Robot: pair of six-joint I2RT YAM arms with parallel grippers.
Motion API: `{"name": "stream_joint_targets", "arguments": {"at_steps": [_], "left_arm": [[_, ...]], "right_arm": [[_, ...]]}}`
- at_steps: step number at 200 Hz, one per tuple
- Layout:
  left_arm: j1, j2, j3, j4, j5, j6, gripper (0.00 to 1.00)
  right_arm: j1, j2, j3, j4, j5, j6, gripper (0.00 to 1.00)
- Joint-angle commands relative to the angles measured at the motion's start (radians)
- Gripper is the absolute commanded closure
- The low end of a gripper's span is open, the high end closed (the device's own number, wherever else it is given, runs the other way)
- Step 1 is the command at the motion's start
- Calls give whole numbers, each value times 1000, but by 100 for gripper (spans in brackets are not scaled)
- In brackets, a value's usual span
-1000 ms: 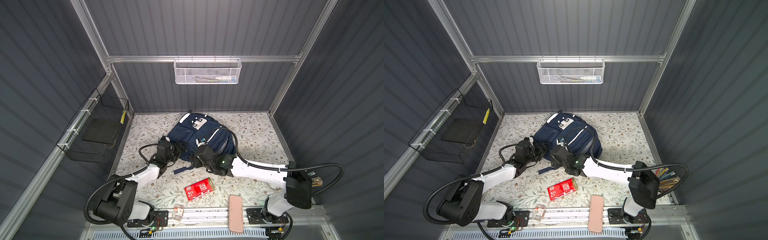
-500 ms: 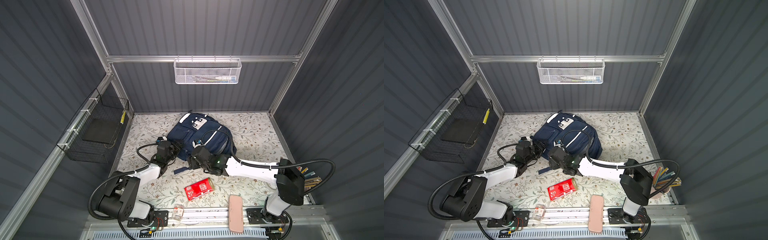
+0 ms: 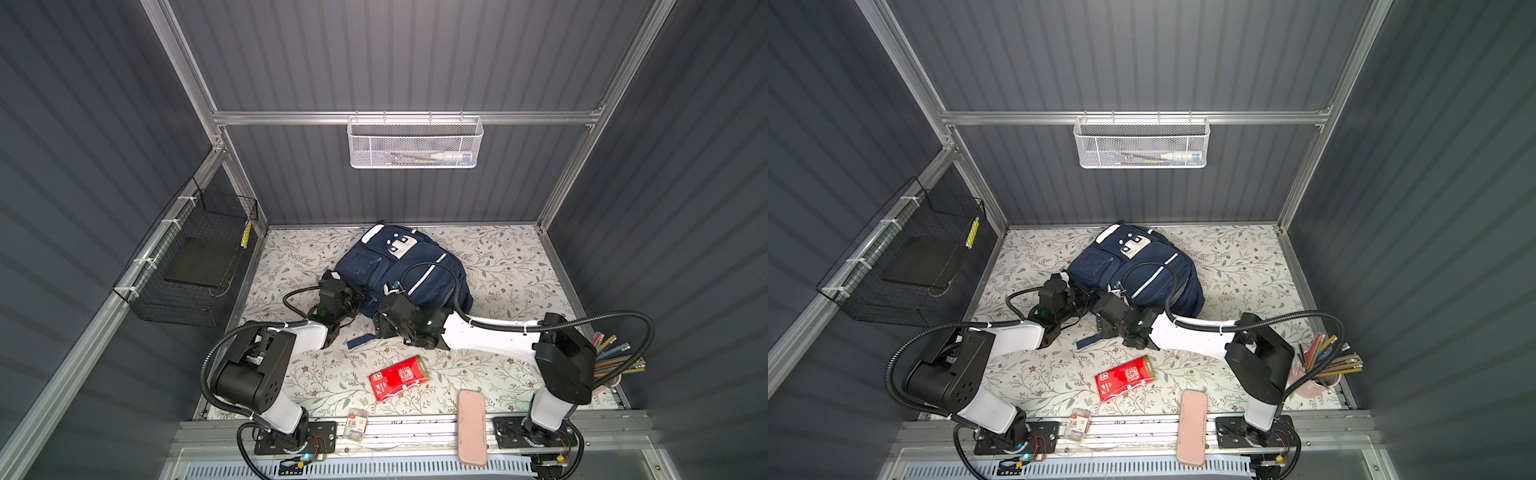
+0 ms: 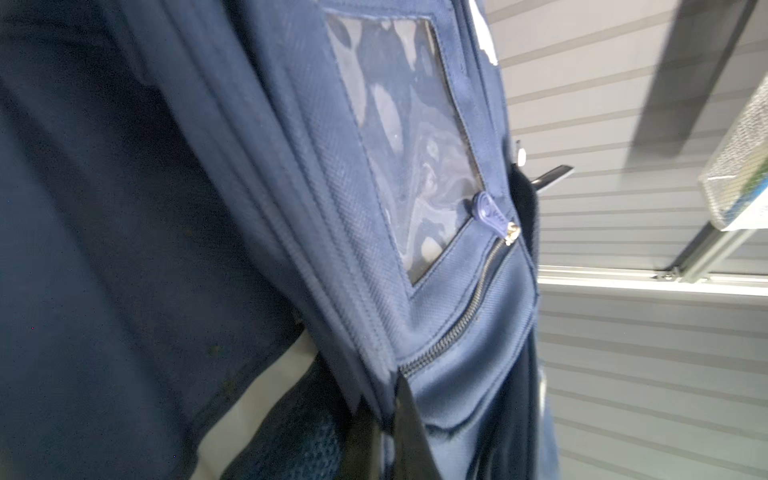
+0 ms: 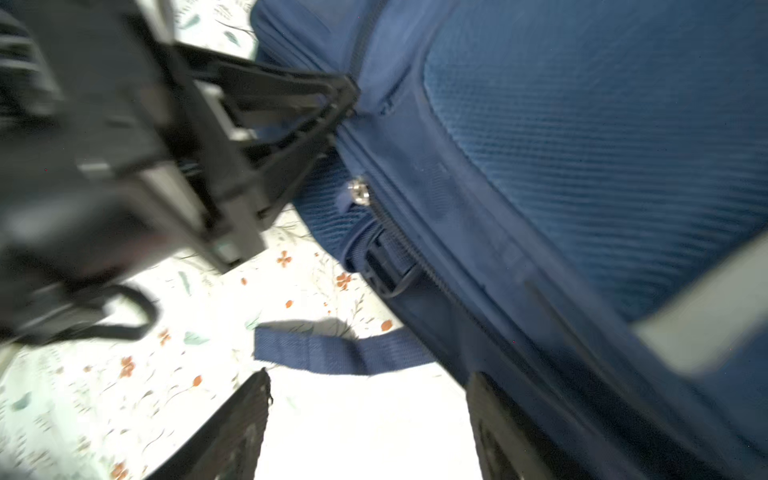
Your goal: Pack the student bag
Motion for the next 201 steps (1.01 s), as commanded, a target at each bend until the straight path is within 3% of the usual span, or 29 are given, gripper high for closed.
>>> {"name": "stream_joint_targets", "arguments": {"at_steps": [1, 28, 54, 103, 125, 143, 201], "left_arm": [[-14, -41, -3, 60, 63, -33, 100], [-53, -110, -6, -35, 37, -12, 100], [-117, -151, -35, -30, -2, -30, 100], [-181, -167, -53, -28, -14, -49, 100], [-183, -186, -61, -51, -16, -47, 100], [-194, -183, -70, -46, -7, -51, 100], [-218, -224, -66, -133, -30, 7, 100]], "right_arm": [[-47, 32, 36, -12, 5, 22, 23], [-62, 34, 52, 14, 15, -2, 24], [-64, 13, 21, 86, -3, 21, 27], [-120, 81, 52, 40, 13, 63, 29], [-139, 64, 38, 48, 46, 36, 36], [-137, 56, 56, 70, 30, -15, 52], [-116, 69, 123, -26, 57, -61, 63]]}}
